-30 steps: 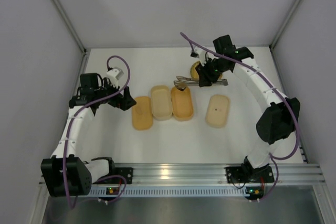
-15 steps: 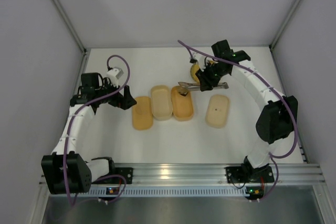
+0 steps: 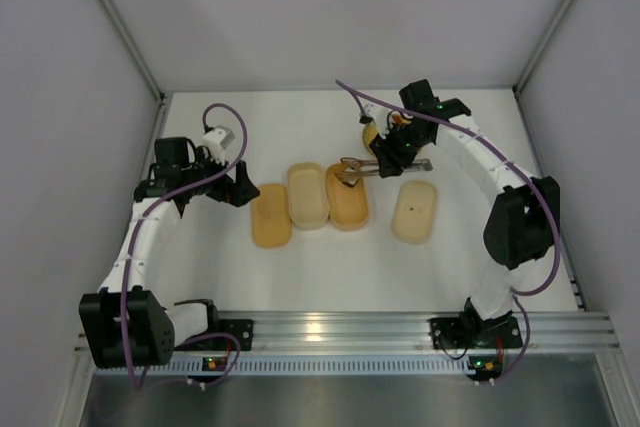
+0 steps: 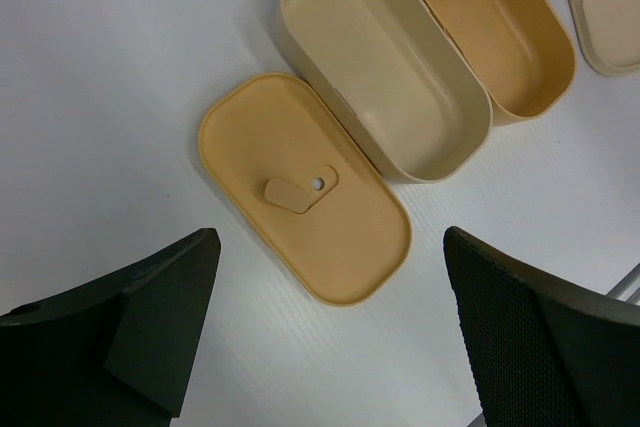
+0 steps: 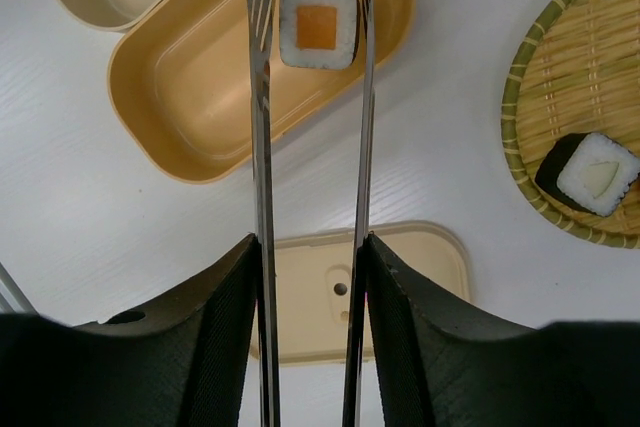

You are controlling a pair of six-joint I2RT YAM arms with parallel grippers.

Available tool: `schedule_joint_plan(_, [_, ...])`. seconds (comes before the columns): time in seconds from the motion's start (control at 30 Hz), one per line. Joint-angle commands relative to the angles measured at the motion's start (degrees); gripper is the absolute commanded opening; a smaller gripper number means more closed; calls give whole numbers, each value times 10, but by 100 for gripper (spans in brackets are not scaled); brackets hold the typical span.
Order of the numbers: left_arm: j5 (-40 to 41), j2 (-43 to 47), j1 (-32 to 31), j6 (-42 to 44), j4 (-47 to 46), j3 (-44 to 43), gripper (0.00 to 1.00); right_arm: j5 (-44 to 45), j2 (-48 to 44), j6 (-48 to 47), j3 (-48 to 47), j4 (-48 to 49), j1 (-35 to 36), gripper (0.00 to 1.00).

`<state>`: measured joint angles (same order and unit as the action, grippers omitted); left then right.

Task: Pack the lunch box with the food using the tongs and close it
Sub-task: Place the fake food in the packing box.

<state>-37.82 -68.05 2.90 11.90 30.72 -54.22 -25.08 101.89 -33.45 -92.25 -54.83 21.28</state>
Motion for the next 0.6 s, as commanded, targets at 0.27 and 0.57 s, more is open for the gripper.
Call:
schedule_joint_plan(0.27, [-3, 2, -1, -4, -29, -5, 98, -15, -12, -5, -7, 34, 14, 49])
schedule_joint_plan(0.57, [-8, 19, -1, -1, -20, -7, 98, -30, -84, 83, -25, 39, -57, 48])
